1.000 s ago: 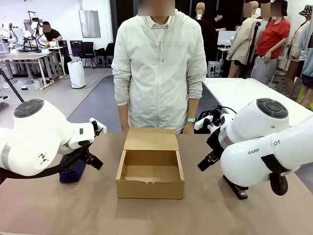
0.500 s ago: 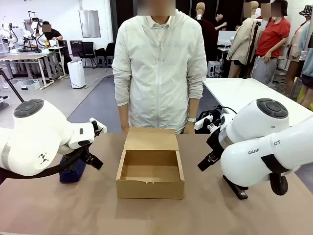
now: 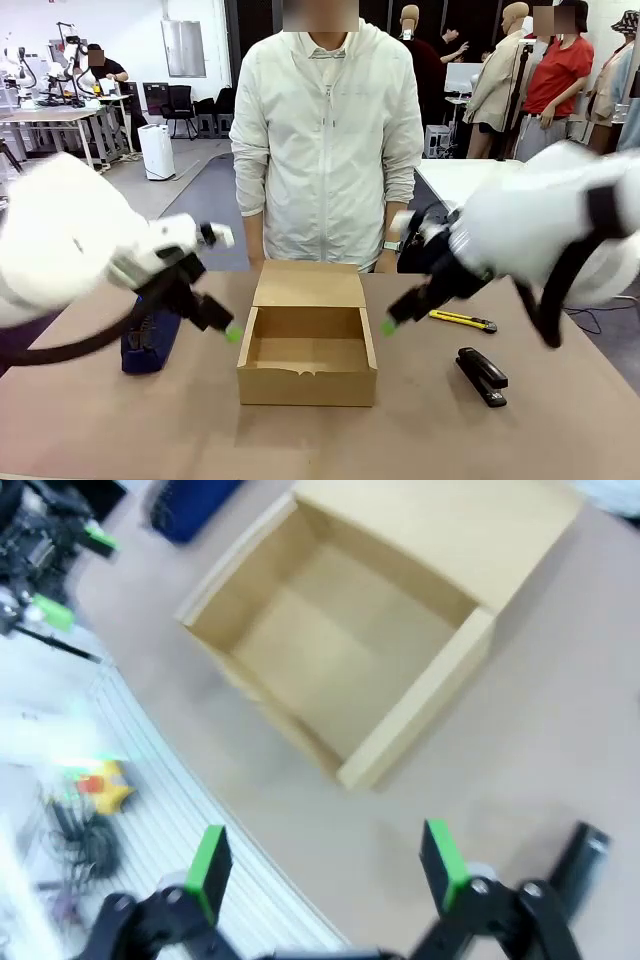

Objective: Pack the items into the box.
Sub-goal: Pick up the item specified by the human and place it in the Mailer Box.

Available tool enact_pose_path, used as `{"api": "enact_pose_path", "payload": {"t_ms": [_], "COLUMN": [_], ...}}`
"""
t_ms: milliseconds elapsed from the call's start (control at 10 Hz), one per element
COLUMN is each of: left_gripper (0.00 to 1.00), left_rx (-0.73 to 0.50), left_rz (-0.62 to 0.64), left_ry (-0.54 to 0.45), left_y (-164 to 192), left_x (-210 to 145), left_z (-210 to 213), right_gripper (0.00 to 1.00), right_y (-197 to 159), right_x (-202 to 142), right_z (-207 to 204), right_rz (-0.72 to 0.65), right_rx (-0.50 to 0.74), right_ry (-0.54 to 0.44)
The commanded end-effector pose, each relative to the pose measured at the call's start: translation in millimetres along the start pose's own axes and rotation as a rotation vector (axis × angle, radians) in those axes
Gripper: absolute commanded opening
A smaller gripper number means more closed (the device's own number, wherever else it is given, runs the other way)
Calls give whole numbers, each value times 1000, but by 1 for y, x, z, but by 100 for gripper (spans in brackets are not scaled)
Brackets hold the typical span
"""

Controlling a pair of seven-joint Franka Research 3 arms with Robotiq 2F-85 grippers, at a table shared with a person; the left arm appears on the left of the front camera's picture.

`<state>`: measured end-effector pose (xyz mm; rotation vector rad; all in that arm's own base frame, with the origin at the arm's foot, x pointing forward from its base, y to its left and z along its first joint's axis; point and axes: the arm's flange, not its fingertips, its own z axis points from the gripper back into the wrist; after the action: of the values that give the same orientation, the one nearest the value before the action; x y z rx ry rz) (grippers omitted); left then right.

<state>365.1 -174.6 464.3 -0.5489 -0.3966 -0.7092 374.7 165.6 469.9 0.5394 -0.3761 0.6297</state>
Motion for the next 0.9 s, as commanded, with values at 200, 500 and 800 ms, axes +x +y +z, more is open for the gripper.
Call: {"api": "enact_pose_path", "payload": {"t_ms": [200,500,800], "left_gripper": [100,100,100], "left_rx": [-331,-205,-248], "left_rz": [258,495,726], "left_ry": [-388,-635,-785], "left_y": [71,121,162], "left_x": [-47,-172,-270], "left_z": [203,274,268], "right_gripper": [100,100,100], "right_y": [-82,-160,-204], "right_x": [-29,-129,-209], "right_z": [183,247,241], "right_rz": [-509,-817,-1035], "right_rx": [302,339,372], "right_ry": [-315,-616,-751]}}
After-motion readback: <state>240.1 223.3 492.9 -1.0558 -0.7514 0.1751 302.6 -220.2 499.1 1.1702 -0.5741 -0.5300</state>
